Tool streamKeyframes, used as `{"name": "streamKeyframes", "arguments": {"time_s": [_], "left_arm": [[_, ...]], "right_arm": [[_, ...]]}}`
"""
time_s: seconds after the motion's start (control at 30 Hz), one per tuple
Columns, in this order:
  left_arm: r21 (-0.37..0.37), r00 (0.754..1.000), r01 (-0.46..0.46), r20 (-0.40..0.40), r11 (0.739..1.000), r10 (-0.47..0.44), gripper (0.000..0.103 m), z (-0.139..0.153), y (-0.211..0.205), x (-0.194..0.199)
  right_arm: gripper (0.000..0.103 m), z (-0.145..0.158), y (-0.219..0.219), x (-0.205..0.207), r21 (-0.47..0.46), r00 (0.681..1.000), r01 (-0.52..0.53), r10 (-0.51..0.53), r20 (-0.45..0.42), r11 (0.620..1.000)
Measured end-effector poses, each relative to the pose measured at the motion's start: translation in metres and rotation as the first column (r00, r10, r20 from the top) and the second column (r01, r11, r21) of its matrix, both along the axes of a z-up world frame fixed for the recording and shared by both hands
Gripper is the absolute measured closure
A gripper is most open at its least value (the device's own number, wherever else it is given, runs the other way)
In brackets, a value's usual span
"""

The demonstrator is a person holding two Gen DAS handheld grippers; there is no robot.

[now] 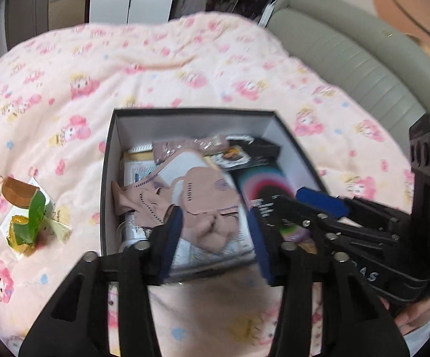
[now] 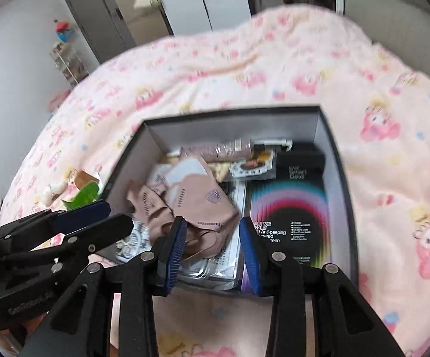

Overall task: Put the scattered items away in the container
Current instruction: 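Move the left gripper to the yellow-green snack packet and grasp it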

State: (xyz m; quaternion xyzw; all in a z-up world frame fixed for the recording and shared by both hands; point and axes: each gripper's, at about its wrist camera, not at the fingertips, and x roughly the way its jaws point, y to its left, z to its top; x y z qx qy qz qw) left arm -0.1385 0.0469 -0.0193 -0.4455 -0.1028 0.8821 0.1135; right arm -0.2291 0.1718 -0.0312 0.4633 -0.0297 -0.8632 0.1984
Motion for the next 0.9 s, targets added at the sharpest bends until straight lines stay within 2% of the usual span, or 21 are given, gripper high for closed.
{"name": "streamKeyframes", "arguments": {"time_s": [0.07, 0.17, 0.33, 0.53, 0.67, 0.8, 0.9], "left_arm": [[0.0, 1.0, 0.015, -0.025, 1.0, -0.015, 0.053, 0.007, 0.004, 0.01], [-0.038, 0.998, 0.018, -0.052, 0.999, -0.02, 0.053, 0.018, 0.001, 0.032], [-0.044, 0.999, 0.011, -0.043, 0.999, -0.012, 0.053, 0.022, -0.017, 0.058], [-0.032, 0.998, -0.062, -0.029, 0.998, 0.061, 0.054, 0.017, -0.06, 0.083], [0.012, 0.989, -0.149, -0.017, 0.989, 0.15, 0.054, 0.01, -0.103, 0.1], [0.034, 0.958, -0.285, 0.035, 0.958, 0.284, 0.052, -0.005, -0.15, 0.104], [0.052, 0.898, -0.428, 0.137, 0.902, 0.418, 0.052, -0.03, -0.199, 0.089]], "right_arm": [[0.07, 0.006, 0.001, 0.016, -0.025, 1.0, 0.006, -0.007, -0.018, 1.0], [0.07, 0.008, -0.003, 0.034, -0.006, 0.999, 0.011, -0.011, -0.048, 1.0], [0.07, 0.015, -0.019, 0.061, 0.007, 0.997, -0.028, 0.029, -0.078, 1.0], [0.07, 0.015, -0.064, 0.076, 0.002, 0.989, -0.132, 0.132, -0.066, 0.991], [0.07, 0.014, -0.11, 0.084, 0.004, 0.975, -0.213, 0.213, -0.058, 0.977], [0.07, 0.007, -0.149, 0.078, -0.028, 0.961, -0.278, 0.277, -0.019, 0.96], [0.069, -0.006, -0.176, 0.063, -0.046, 0.957, -0.285, 0.287, 0.04, 0.957]]}}
